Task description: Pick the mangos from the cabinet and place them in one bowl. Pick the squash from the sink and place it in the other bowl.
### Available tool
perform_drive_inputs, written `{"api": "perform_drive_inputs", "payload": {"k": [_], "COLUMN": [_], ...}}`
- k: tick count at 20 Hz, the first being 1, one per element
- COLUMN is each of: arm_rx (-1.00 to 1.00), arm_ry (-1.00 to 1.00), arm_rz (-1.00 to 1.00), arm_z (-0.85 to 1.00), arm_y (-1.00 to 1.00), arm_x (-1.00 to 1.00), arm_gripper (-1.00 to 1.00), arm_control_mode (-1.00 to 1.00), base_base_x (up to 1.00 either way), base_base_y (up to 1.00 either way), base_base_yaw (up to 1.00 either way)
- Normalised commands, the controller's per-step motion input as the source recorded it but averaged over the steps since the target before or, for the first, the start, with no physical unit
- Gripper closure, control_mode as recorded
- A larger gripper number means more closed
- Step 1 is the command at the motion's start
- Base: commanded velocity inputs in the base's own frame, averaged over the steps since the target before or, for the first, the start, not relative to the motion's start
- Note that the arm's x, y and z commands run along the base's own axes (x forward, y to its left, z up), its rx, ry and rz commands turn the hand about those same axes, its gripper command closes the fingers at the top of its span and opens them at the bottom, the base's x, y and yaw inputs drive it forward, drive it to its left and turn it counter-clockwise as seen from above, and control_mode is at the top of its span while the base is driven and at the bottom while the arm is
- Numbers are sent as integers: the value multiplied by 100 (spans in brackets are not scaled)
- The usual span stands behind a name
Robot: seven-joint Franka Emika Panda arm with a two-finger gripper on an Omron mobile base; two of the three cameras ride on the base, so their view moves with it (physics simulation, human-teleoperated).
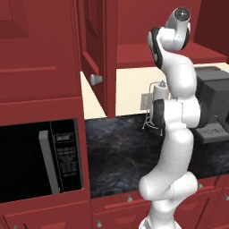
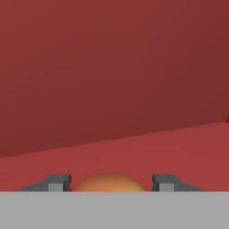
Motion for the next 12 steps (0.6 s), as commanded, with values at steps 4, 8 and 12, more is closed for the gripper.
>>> {"api": "perform_drive_inputs", "payload": {"k": [4,8,12], "arm_rx": [3,0,0], "arm_ry": [-5,-12,-16], "arm_rz": [0,2,1], "arm_z": [2,-23,-43], "arm_y": [20,39,43], "arm_x": [-78,-100,-100], "arm_gripper": [100,100,100], "arm_control_mode": [-100,-100,-100], "base_base_x": [0,0,0], "base_base_y": [0,0,0], "base_base_yaw": [0,0,0]}}
